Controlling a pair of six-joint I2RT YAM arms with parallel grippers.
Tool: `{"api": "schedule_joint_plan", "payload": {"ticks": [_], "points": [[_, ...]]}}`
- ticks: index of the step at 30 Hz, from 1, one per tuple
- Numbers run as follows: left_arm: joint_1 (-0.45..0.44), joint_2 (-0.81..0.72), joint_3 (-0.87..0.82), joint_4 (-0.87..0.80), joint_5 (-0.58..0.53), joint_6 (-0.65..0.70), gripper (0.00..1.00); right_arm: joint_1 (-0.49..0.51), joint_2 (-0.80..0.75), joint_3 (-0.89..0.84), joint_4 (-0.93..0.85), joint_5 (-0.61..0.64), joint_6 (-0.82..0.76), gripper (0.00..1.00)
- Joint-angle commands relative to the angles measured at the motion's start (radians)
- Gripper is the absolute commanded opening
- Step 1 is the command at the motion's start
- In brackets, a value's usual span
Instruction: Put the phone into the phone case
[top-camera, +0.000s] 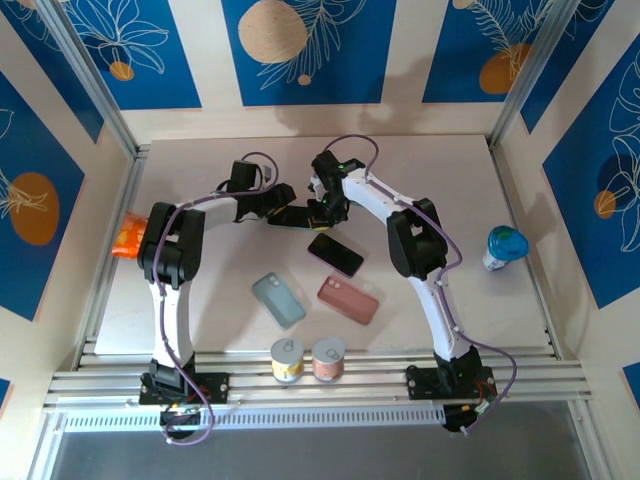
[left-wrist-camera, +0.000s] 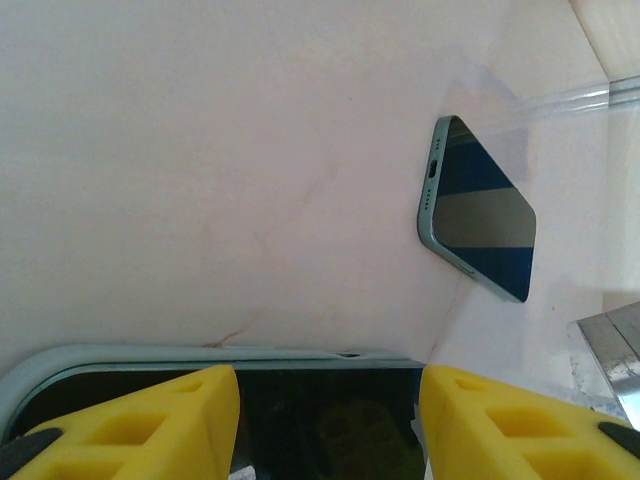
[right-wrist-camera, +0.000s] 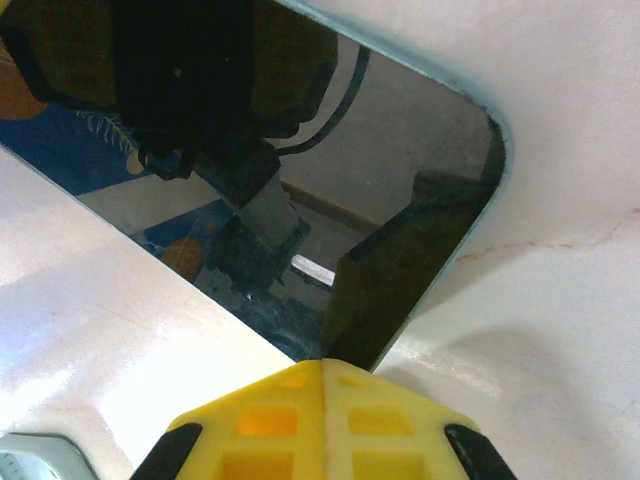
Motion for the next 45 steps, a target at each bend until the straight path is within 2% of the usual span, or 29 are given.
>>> {"api": "schedule_joint_plan", "payload": {"ticks": [1,9,15,20,26,39,45], "points": [[-0.004,0.007,-0.035,-0.148,-0.036,0.030,0.52,0.044,0.103,-0.062,-0.080,-0.002,-0.018,0.00],[-0.004,-0.007,-0.064,-0.172,-0.042,0.038,0.52,0.067,0.083,-0.040,-0.155,0.033,-0.040,0.00],[-0.004,-0.004,-0.065,-0.170,-0.042,0.033,0.52,0.069,0.088,-0.065,-0.166,-0.002,-0.033,0.00],[-0.004,-0.013,-0.087,-0.167,-0.036,0.034,0.52,0.075,0.059,-0.138,-0.121,-0.071,-0.003,0.00],[-0.004,-0.043,-0.149,-0.152,-0.036,0.034,0.52,0.096,0.046,-0.178,-0.101,-0.090,0.031,0.00],[-0.001,-0.081,-0.222,-0.134,-0.038,0.037,0.52,0.166,-0.013,-0.335,0.004,-0.063,0.125,0.00],[0.001,-0.090,-0.245,-0.137,-0.042,0.050,0.52,0.180,0.008,-0.373,0.046,-0.066,0.149,0.00]]}}
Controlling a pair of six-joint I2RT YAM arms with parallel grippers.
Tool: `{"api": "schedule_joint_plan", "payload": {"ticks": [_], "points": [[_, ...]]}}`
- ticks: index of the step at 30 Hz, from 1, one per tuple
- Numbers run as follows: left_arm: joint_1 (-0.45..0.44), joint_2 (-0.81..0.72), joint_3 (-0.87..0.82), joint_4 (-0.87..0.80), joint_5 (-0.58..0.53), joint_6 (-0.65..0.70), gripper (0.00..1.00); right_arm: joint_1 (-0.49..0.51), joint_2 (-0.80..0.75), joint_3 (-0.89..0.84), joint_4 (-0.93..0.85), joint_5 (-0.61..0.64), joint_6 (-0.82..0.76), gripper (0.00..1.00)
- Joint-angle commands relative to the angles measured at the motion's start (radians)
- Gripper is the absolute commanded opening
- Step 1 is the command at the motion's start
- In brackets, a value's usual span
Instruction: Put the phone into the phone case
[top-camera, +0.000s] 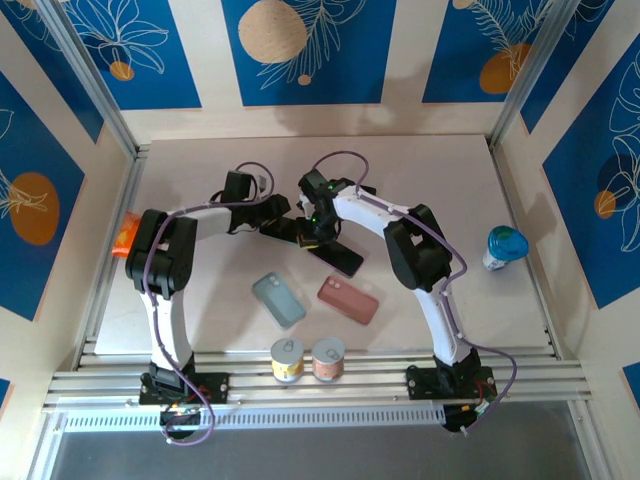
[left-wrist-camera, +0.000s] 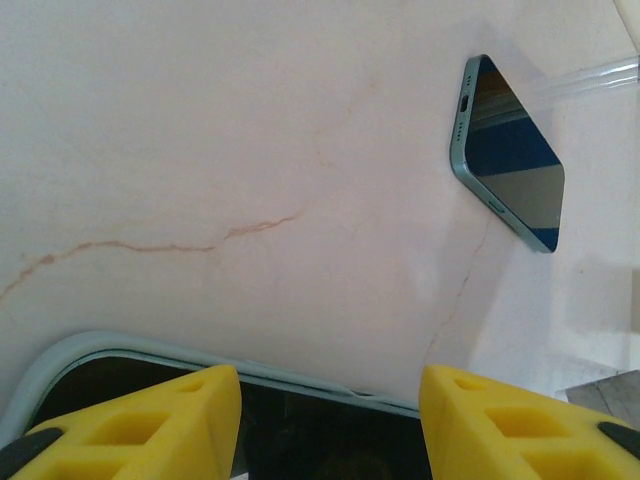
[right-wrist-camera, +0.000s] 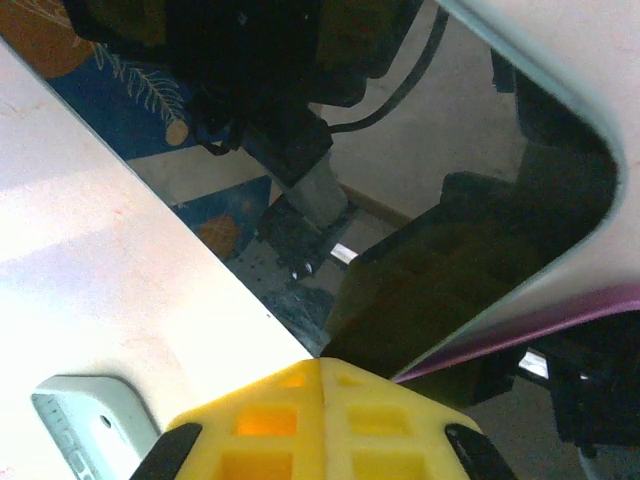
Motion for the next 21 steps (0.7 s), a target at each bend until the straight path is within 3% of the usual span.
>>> {"api": "schedule_joint_plan", "payload": {"ticks": [1,9,21], "points": [[-0.001,0.029,-0.066,-0.168,-0.014,0.016,0.52,0.073,0.148,-0.104,-0.113,-0.027,0.036,0.00],[0.007,0.025,-0.082,-0.165,-0.015,0.021,0.52,0.066,0.159,-0.128,-0.082,-0.032,0.054,0.00],[0.035,0.003,-0.052,-0.198,-0.031,0.038,0.52,0.056,-0.042,-0.036,-0.062,-0.073,0.007,0.00]]}}
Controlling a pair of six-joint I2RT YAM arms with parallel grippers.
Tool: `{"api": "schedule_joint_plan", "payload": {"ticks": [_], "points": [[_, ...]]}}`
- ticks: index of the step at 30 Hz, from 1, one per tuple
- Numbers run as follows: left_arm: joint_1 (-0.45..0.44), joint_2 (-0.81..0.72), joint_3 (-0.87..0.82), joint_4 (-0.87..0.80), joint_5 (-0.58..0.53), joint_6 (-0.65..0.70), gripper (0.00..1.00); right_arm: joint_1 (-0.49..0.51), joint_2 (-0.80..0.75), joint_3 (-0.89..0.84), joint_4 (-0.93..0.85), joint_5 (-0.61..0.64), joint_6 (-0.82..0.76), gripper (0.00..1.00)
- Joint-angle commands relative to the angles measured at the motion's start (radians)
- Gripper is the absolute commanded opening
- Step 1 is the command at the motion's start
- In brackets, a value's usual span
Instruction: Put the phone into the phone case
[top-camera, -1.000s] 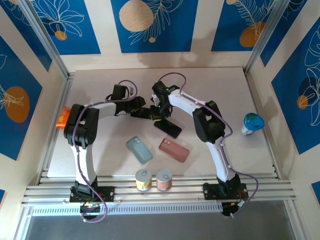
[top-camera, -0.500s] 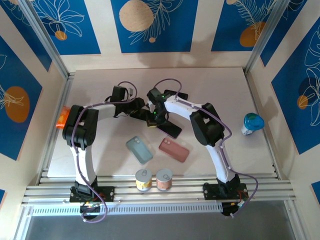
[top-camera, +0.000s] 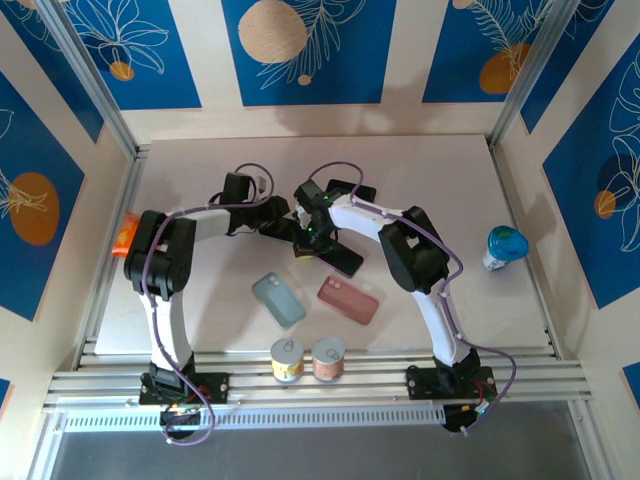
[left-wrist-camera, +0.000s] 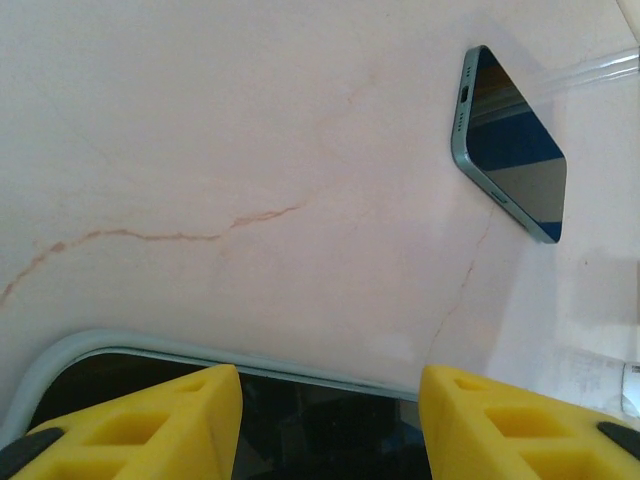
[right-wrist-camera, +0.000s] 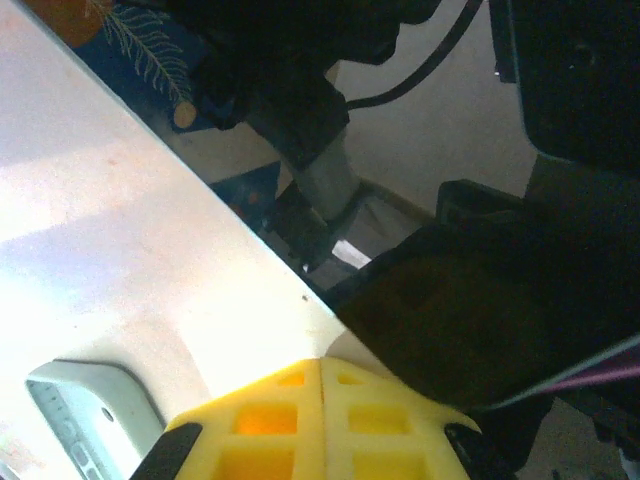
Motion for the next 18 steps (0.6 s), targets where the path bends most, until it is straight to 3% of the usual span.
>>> {"api": "schedule_joint_plan", "payload": {"ticks": [1,18], "points": [[0.025,0.019,-0.022,-0.211,-0.037,0.020,0.52,0.017,-0.035,0.048,-0.127,-0.030,-0.023,0.00],[0.061,0.017,0.036,-0.264,-0.048,0.064,0.52,-0.027,0.058,0.282,-0.210,0.045,-0.060,0.00]]}}
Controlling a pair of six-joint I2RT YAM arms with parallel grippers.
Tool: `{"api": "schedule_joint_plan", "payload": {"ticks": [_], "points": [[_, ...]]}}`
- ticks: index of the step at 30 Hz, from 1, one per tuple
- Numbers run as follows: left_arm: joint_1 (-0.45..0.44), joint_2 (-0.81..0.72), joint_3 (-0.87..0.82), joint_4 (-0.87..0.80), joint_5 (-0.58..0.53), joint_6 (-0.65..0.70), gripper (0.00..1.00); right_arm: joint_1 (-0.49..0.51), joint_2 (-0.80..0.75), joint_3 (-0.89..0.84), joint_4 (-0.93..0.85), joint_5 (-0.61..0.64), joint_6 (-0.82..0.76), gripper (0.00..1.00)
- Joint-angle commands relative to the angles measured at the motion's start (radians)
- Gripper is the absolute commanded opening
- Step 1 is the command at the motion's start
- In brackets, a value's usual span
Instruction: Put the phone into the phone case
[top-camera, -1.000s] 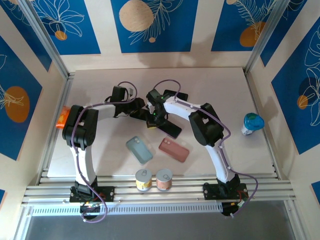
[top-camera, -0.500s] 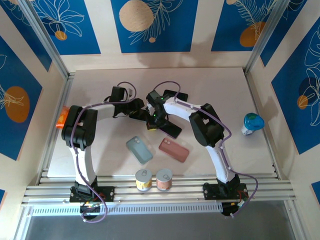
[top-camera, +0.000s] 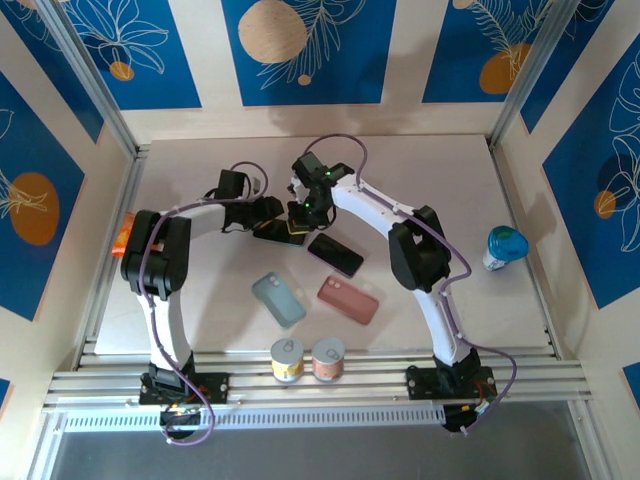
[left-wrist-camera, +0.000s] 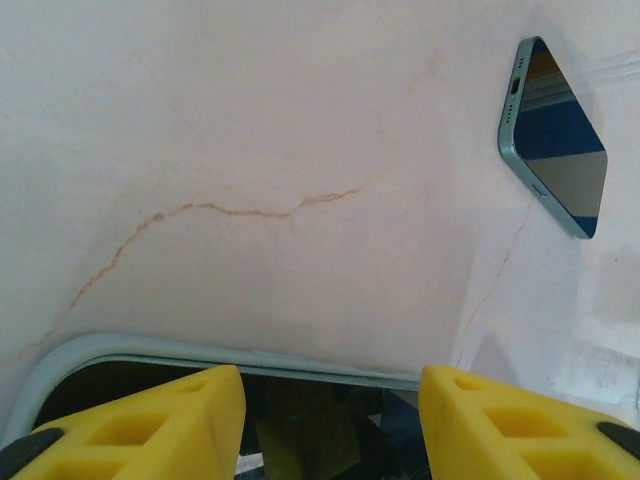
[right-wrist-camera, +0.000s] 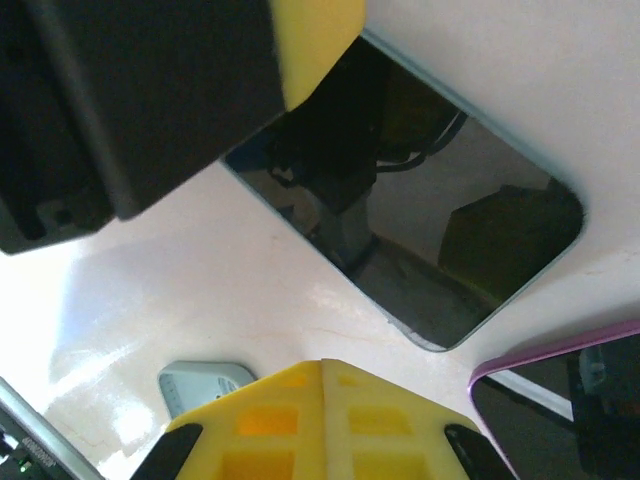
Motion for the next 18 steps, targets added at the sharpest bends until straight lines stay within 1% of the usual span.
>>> {"api": "schedule_joint_plan", "payload": {"ticks": [1,10,18], "points": [[0.027,0.021,-0.011,-0.122,-0.048,0.025,0.52,0.002,0.055,0.011,-0.060,0.028,-0.023,0.00],[0.032,0.016,-0.036,-0.106,-0.042,0.019,0.52,0.004,0.078,-0.065,-0.037,0.054,-0.013,0.00],[0.032,0.011,-0.046,-0.106,-0.041,0.021,0.52,0.005,0.109,-0.073,-0.049,0.083,-0.019,0.00]]}}
